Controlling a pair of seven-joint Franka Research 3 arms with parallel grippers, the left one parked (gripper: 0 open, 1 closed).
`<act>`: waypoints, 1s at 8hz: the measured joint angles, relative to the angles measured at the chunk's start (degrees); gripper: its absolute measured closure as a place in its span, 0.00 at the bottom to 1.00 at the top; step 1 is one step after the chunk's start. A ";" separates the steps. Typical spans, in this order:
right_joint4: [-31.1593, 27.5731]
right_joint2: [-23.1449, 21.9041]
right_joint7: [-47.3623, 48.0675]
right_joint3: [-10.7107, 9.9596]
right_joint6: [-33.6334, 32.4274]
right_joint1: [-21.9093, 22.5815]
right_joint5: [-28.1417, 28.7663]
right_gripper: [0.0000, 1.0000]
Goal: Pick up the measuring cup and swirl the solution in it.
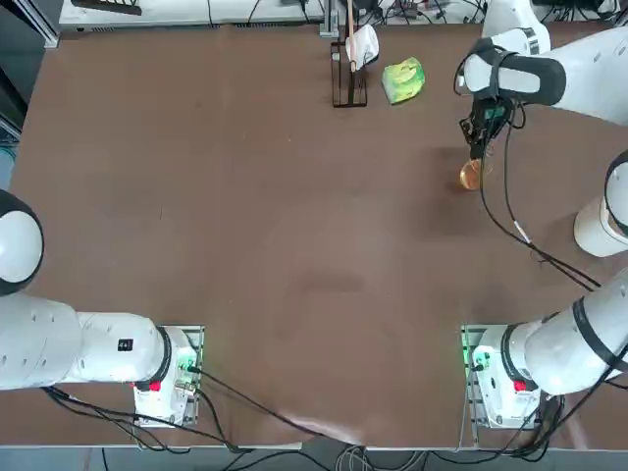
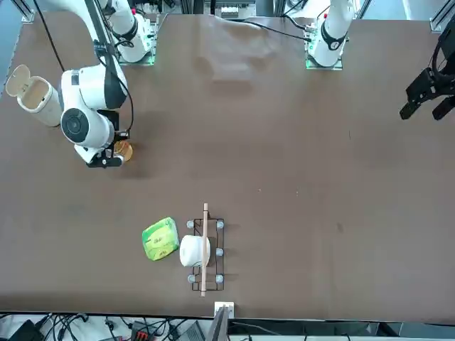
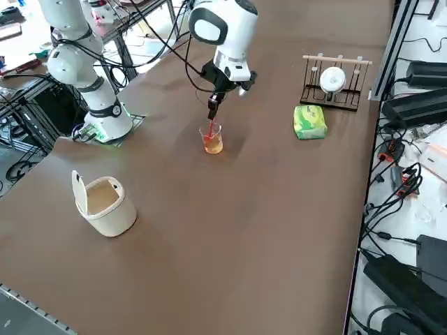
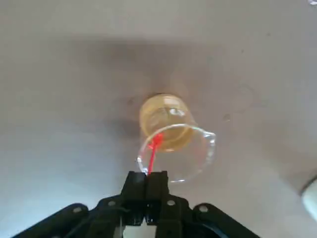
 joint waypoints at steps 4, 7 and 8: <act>0.72 0.19 -1.09 -0.29 0.04 -0.66 -7.43 0.98; 3.17 1.17 -1.02 -0.26 0.33 -0.63 -5.12 0.98; 3.48 1.35 -1.02 -0.24 0.76 -0.60 -2.31 0.98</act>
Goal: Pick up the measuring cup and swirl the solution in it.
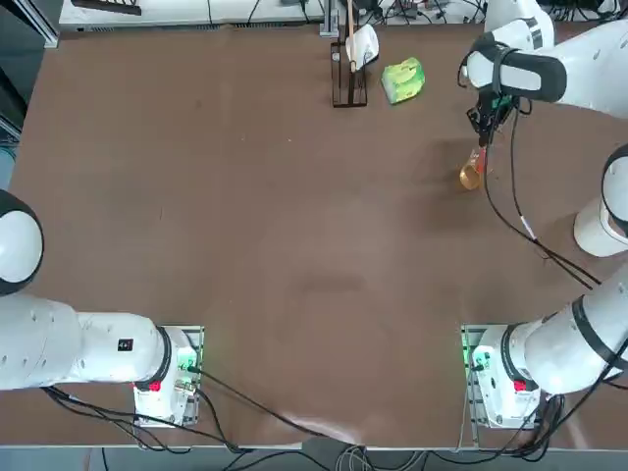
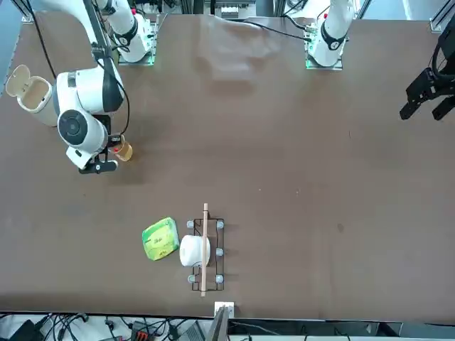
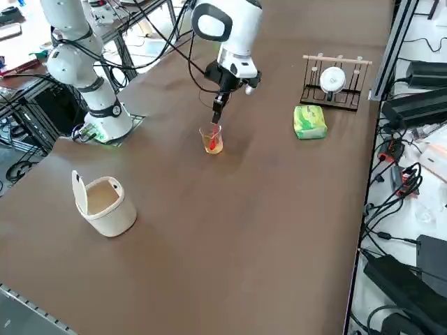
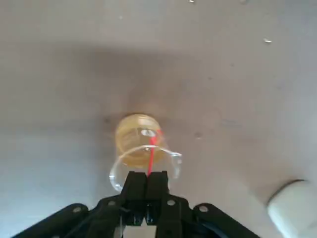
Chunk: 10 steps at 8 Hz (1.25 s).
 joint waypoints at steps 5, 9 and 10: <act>0.29 0.37 -0.06 0.04 -1.68 0.06 5.77 0.98; 0.29 0.35 -3.43 -0.07 -4.79 -0.06 2.59 0.98; 0.29 0.36 -3.90 -0.11 -4.90 -0.19 -0.28 0.98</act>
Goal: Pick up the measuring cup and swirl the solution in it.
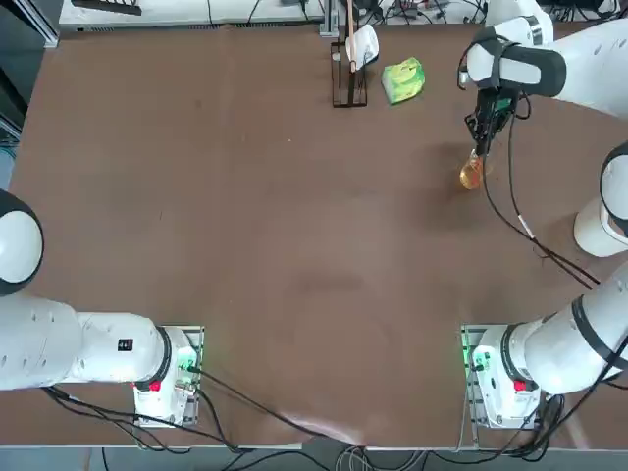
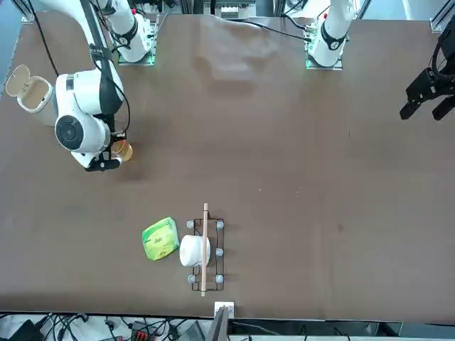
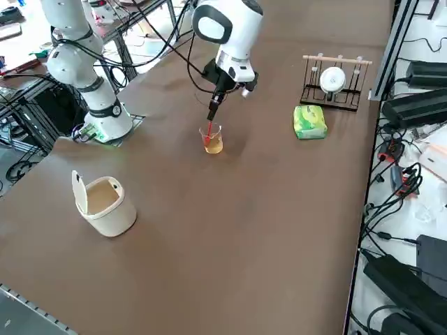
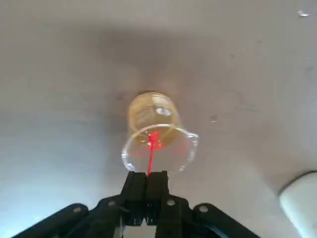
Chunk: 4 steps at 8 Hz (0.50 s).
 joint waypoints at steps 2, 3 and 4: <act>0.03 0.01 -0.55 -0.02 0.31 -0.41 -4.06 0.98; 0.25 0.04 -0.62 -0.03 0.89 -0.66 -4.44 0.98; 0.94 0.18 -0.59 -0.03 1.23 -0.73 -4.05 0.98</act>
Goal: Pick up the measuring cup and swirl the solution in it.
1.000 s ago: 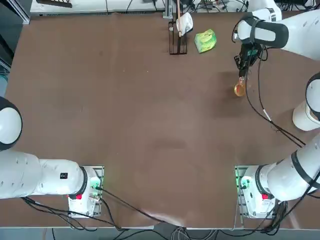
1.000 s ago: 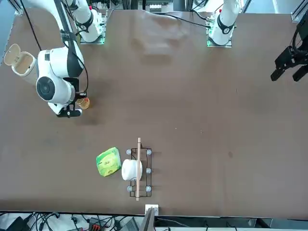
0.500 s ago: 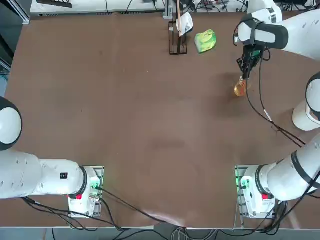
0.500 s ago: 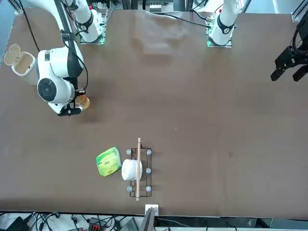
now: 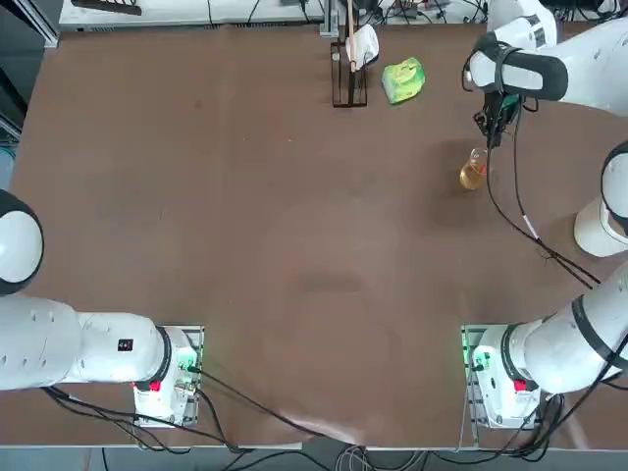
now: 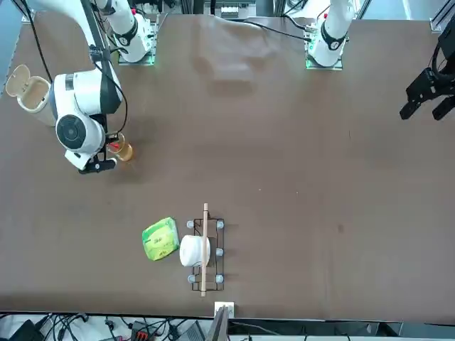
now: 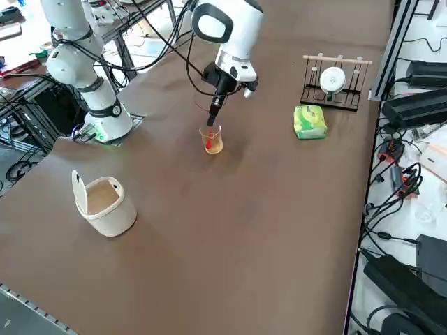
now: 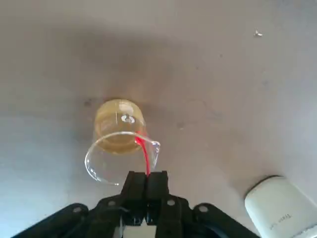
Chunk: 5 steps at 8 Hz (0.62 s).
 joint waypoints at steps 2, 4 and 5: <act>1.93 0.68 0.02 0.09 0.25 0.13 4.46 0.98; 2.69 1.28 0.36 0.16 0.84 0.20 7.90 0.98; 2.76 1.48 0.57 0.16 0.91 0.20 8.96 0.98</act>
